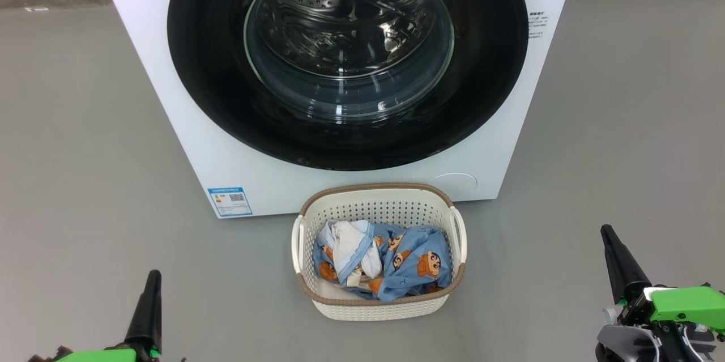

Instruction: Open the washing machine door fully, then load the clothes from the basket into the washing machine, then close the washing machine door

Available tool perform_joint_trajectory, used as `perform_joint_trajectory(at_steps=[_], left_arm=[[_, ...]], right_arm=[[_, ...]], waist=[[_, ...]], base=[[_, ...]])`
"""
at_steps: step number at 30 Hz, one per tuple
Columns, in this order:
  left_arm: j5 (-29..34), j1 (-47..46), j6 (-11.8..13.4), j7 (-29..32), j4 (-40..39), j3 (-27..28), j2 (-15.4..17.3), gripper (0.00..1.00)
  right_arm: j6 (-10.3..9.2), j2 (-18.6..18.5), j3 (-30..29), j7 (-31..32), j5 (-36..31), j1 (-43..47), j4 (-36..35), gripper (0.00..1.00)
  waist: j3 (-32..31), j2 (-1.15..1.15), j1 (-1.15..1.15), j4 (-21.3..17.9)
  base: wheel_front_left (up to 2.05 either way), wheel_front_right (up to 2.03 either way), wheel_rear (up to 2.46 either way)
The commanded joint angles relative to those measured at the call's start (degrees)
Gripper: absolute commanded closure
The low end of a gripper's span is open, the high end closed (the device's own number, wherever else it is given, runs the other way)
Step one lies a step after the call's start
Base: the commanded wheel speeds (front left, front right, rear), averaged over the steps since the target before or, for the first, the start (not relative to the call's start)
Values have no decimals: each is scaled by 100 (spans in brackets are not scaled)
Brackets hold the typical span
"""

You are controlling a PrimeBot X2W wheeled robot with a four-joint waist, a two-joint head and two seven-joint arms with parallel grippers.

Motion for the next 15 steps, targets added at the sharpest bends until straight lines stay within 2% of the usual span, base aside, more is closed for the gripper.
perform_joint_trajectory(at_steps=[1,15], left_arm=[[-40,-240,-39,-1,-104,177,55,100],[-40,-240,-39,-1,-104,177,55,100]], right_arm=[[29,-49,108,26,-13,-211,-144,100],[29,-49,109,25,-13,-211,-144,100]], waist=[[0,0,0,0],[0,0,0,0]], base=[[0,0,0],[0,0,0]])
